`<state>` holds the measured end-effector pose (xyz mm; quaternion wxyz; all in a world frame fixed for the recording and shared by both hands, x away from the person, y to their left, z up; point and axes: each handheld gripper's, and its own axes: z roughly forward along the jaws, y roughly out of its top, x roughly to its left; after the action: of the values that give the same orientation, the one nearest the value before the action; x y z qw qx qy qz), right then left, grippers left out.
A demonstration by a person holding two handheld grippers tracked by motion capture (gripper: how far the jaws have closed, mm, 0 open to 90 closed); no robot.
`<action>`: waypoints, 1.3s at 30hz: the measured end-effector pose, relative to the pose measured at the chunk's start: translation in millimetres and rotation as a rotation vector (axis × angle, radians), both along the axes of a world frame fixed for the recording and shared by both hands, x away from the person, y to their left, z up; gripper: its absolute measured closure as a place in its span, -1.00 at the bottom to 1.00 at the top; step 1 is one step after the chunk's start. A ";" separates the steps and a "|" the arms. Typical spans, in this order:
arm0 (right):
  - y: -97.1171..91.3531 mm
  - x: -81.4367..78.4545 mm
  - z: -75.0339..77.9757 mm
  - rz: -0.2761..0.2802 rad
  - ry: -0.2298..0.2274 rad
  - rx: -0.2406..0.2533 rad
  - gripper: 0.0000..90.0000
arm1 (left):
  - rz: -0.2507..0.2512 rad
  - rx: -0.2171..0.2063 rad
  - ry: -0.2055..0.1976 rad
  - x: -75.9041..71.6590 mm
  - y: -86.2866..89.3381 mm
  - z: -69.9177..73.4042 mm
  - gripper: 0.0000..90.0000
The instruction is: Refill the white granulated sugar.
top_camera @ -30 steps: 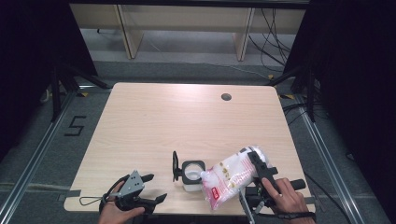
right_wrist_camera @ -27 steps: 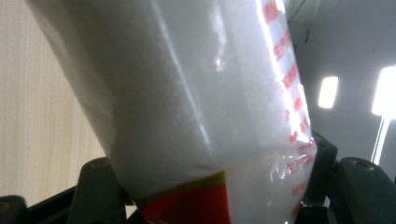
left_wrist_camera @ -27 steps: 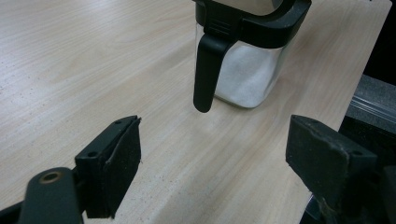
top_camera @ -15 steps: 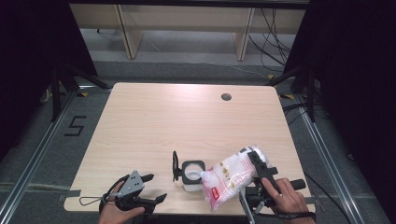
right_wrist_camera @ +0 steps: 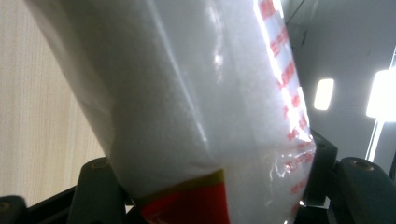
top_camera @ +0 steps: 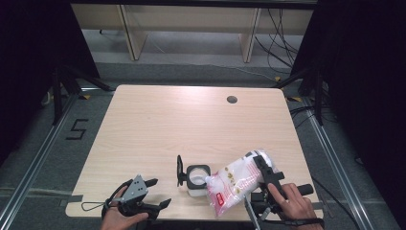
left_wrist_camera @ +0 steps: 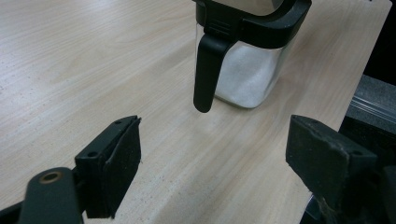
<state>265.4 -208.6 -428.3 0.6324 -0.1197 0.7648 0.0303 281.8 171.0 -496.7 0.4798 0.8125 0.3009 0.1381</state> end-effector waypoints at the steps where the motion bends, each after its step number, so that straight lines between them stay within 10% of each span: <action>1: -0.4 0.0 -0.9 -0.004 0.003 0.010 -0.17 | -0.001 0.001 -0.001 0.1 0.0 0.0 -0.61; 4: 1.2 0.2 4.2 0.005 -0.002 -0.055 -0.17 | -0.001 0.002 0.000 0.1 0.1 0.1 -0.61; 10: -0.3 0.1 -0.4 0.003 -0.002 0.005 -0.17 | -0.001 0.001 0.000 0.1 0.0 0.1 -0.61; 31: 0.7 0.3 4.0 0.007 0.003 -0.051 -0.16 | -0.001 0.001 0.001 0.1 0.1 0.1 -0.61; 39: -2.2 0.2 -1.7 -0.015 0.026 0.021 -0.16 | -0.002 0.001 -0.001 0.2 0.1 0.1 -0.61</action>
<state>265.6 -210.8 -430.0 0.6237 -0.1068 0.7735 0.0352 282.0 171.2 -496.6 0.4797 0.8129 0.3000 0.1381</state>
